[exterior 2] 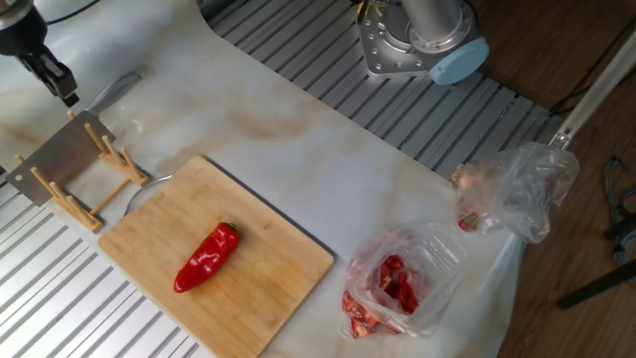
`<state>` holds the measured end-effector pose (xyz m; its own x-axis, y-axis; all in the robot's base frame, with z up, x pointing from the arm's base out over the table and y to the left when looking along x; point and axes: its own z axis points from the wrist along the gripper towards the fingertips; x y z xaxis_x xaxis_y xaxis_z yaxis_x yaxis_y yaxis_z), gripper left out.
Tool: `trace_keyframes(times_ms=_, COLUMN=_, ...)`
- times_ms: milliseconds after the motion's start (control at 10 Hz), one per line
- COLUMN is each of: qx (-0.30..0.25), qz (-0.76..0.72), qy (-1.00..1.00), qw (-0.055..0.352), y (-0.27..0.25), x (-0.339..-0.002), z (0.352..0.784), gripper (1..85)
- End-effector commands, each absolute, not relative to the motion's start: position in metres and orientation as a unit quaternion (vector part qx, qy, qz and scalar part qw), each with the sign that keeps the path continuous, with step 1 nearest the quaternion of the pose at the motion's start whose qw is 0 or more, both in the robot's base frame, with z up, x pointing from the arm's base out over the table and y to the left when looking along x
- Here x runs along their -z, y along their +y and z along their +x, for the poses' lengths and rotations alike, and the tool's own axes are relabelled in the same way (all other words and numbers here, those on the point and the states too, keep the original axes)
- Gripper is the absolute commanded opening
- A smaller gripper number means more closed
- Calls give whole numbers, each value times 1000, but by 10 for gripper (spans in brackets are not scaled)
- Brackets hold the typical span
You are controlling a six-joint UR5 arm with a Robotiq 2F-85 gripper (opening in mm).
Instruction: Chop the chili peppers
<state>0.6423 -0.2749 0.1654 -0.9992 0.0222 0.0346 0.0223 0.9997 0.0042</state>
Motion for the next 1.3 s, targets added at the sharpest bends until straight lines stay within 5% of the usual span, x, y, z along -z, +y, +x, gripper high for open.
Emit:
trace_keyframes(times_ms=0, qx=1, qz=-16, qy=-1000, qw=14, y=-283, x=-153, z=647, gripper=360)
trace_keyframes(times_ms=1200, qx=27, qz=-67, qy=-997, qw=13, y=-267, x=-148, z=649, gripper=380)
